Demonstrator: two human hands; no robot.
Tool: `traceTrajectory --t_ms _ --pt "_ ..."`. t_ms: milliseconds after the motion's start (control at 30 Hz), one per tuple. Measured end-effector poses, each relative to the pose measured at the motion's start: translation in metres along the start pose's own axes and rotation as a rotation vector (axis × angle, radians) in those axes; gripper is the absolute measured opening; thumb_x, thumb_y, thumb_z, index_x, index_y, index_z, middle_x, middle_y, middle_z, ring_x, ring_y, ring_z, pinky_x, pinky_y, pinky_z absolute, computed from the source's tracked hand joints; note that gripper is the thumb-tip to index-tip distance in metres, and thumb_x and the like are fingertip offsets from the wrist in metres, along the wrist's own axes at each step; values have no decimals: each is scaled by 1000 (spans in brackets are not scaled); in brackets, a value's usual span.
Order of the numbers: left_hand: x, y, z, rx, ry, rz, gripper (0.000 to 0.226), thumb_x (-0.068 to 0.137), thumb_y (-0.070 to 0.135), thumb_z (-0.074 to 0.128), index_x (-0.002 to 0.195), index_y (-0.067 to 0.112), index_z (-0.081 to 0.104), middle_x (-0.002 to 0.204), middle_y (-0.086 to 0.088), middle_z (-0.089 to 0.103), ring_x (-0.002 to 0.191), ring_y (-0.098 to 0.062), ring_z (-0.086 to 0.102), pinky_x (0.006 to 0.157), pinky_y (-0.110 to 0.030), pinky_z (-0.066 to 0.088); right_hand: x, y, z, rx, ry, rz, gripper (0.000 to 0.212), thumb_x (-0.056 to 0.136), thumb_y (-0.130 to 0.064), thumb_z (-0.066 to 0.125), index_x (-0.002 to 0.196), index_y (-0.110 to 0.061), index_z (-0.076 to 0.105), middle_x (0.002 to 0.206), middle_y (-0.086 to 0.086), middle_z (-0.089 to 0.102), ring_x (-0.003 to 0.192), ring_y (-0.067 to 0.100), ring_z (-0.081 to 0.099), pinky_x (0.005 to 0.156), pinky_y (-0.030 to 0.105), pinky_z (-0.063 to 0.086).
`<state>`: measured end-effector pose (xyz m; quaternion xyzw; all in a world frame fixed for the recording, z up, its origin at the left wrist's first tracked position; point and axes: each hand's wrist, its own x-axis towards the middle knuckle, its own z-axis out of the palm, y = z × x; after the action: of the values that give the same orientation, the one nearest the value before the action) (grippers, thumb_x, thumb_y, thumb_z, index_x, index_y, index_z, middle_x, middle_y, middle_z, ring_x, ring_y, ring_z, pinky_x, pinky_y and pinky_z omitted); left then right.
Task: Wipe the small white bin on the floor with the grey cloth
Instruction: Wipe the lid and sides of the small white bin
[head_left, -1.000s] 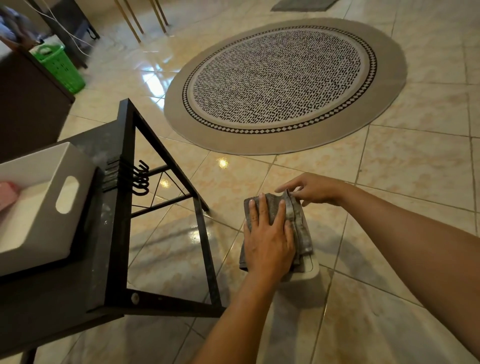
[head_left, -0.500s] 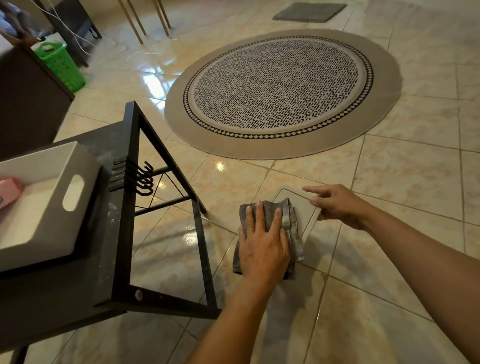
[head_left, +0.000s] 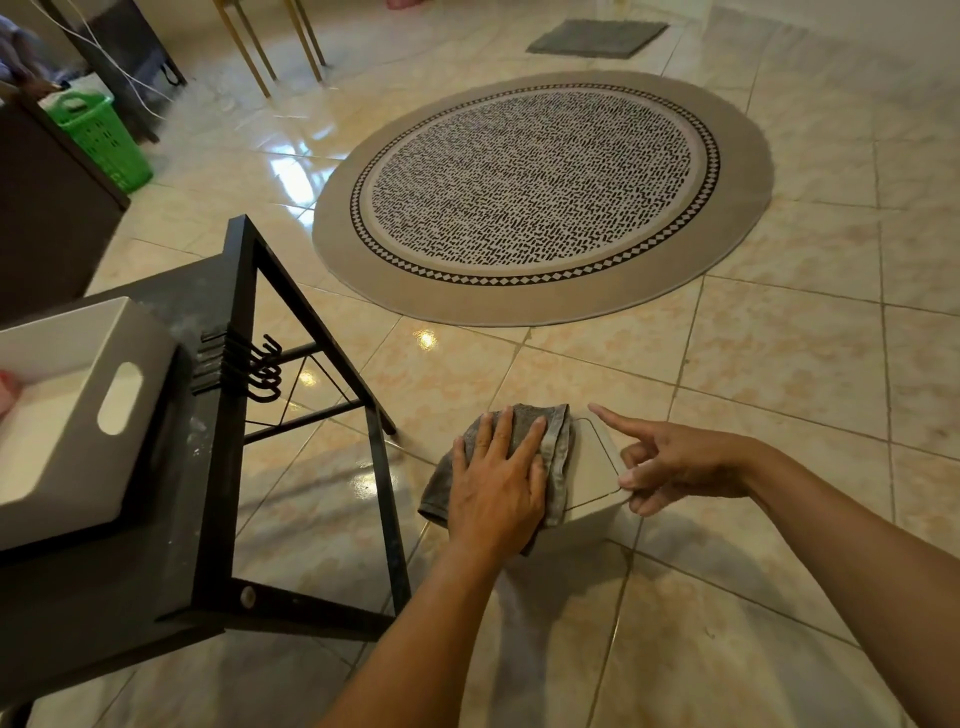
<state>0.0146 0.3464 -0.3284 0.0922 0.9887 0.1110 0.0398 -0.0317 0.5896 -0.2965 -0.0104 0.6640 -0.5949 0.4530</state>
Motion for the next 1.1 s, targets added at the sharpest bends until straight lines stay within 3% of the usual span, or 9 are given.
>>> traceTrajectory --t_ms 200,333,533,600,767,967,1100 --pt "0 1 -2 -3 19 -65 61 94 51 4 154 39 9 165 -2 4 150 -24 -5 119 -52 -4 11 5 7 93 18 -44 96 87 16 59 153 -42 22 74 7 44 63 17 58 76 38 62" --pt "-19 15 4 -23 79 -48 55 100 50 17 153 41 9 163 0 -2 149 -24 -10 118 -50 -9 15 8 13 85 0 -54 98 87 15 61 152 -45 21 72 6 41 59 13 56 79 41 61" --pt "-12 6 8 -5 86 -13 55 100 55 18 153 44 6 163 3 -4 149 -21 -13 118 -49 -12 16 1 12 -30 12 -40 101 84 7 69 150 -51 20 70 6 53 70 23 66 75 38 59" --pt "-9 -1 7 -9 66 6 55 100 56 17 153 44 6 164 4 -4 149 -20 -14 119 -50 -10 20 -1 15 -73 65 -80 92 86 2 69 151 -45 24 73 6 56 73 21 66 69 33 56" --pt "-7 -11 8 -2 43 56 55 99 57 16 153 45 6 164 5 -5 149 -19 -13 120 -51 -4 29 5 28 -141 241 -210 47 99 -11 55 141 -28 43 80 8 61 65 12 59 57 25 46" --pt "-10 -4 10 -6 81 12 55 100 56 19 153 44 9 164 4 -1 149 -19 -12 120 -52 -3 30 11 34 -172 315 -273 43 100 -10 52 139 -28 47 82 13 58 62 13 57 56 25 51" --pt "-15 17 9 -20 89 -48 59 98 60 20 153 42 7 162 1 -6 149 -23 -14 118 -50 -12 32 10 36 -140 315 -272 44 99 -6 52 138 -28 49 83 17 54 65 20 57 56 25 54"
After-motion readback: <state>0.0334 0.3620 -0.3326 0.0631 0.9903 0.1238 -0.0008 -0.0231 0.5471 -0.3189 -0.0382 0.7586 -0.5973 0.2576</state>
